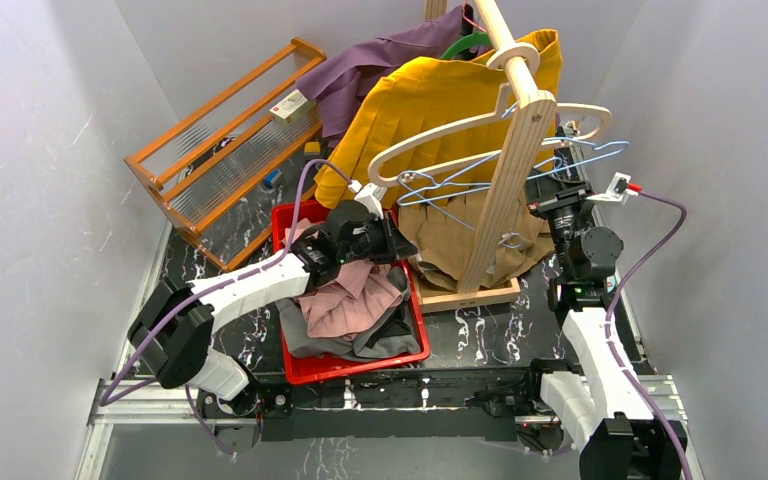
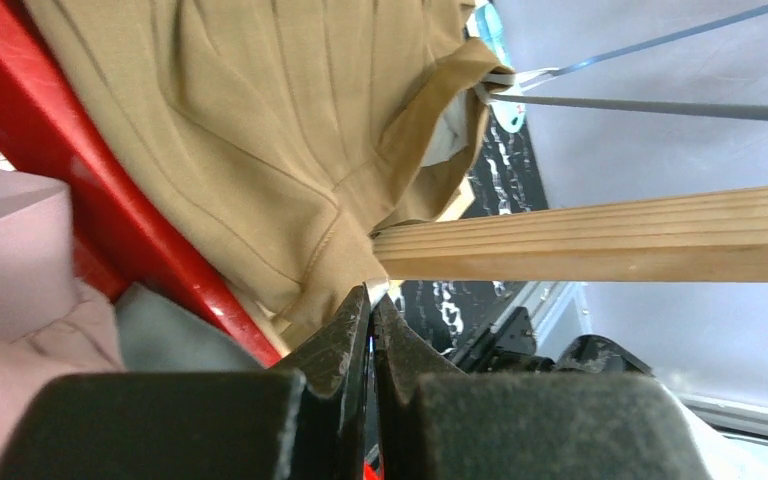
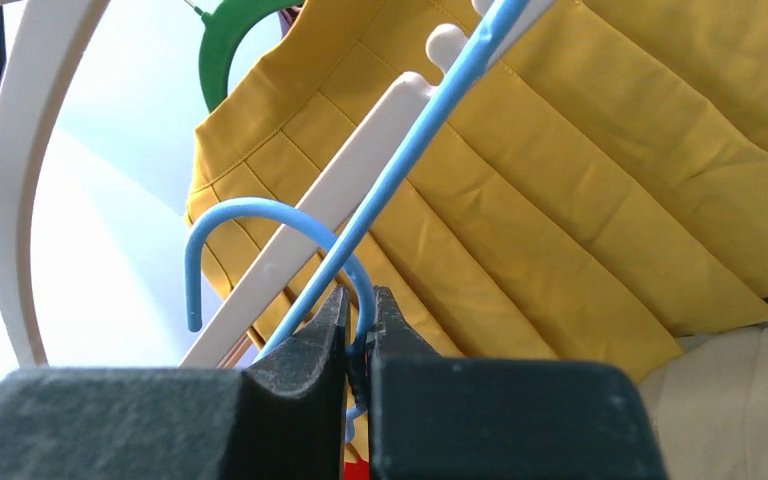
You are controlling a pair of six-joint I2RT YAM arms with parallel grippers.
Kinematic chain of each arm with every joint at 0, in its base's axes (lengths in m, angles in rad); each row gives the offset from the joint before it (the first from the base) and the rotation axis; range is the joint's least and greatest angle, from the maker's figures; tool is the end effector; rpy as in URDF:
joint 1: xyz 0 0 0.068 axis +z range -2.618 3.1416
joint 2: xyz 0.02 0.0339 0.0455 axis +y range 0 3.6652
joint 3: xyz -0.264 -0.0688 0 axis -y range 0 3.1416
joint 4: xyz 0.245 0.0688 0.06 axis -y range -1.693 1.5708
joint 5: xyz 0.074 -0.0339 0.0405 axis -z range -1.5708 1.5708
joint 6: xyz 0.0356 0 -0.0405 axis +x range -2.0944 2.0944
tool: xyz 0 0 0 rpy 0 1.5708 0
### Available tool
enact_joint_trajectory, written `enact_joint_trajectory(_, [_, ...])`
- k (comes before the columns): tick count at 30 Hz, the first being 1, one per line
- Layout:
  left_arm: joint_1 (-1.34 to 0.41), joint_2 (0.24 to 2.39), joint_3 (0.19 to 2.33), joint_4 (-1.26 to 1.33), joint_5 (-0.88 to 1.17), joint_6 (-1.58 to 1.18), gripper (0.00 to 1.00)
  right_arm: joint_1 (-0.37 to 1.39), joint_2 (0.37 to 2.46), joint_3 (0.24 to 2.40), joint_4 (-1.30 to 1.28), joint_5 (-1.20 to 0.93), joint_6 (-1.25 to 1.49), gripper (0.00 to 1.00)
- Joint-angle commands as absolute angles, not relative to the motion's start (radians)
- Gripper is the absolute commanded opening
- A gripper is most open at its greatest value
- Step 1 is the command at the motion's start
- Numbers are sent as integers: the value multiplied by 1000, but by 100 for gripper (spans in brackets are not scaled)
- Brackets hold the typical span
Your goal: Remove the skirt from the hanger
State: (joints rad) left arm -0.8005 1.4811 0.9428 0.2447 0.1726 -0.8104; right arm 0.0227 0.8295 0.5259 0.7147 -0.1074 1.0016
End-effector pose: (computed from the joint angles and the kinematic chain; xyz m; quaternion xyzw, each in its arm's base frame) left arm 0.2337 -0.2496 0.2708 0.0474 0.8002 -0.4762 0.3615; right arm 0.1936 0.0082 0.3360 0.2176 0.5040 0.4350 0.7137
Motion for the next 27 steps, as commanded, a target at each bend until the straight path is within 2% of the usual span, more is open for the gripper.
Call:
enact_joint_trajectory(1, [-771, 1406, 966, 140, 114, -728, 2, 26, 813, 610, 685, -78, 1030, 0])
enact_joint_trajectory(4, [-760, 1380, 989, 56, 81, -671, 36, 26, 797, 675, 486, -27, 987, 0])
enact_joint_trajectory(7, [-759, 1328, 972, 72, 81, -623, 64, 26, 782, 705, 418, 7, 982, 0])
enact_joint_trajectory(10, [-757, 1287, 951, 120, 118, -605, 78, 26, 802, 786, 275, 19, 1031, 0])
enact_joint_trajectory(11, [-758, 1280, 944, 145, 143, -597, 84, 26, 807, 808, 247, 17, 1043, 0])
enact_joint_trajectory(12, [-758, 1277, 939, 177, 175, -589, 95, 26, 810, 819, 244, 4, 1054, 0])
enact_joint_trajectory(14, [-758, 1290, 917, 259, 257, -583, 97, 26, 810, 819, 267, -12, 1086, 0])
enact_joint_trajectory(17, [-766, 1318, 833, 523, 360, -627, 92, 26, 805, 814, 305, -23, 1106, 0])
enact_joint_trajectory(20, [-816, 1361, 792, 697, 332, -588, 90, 26, 811, 827, 300, -33, 1118, 0])
enact_joint_trajectory(25, [-842, 1519, 809, 799, 267, -447, 62, 26, 823, 839, 310, -60, 1141, 0])
enact_joint_trajectory(27, [-822, 1583, 829, 840, 302, -441, 51, 26, 827, 848, 310, -67, 1141, 0])
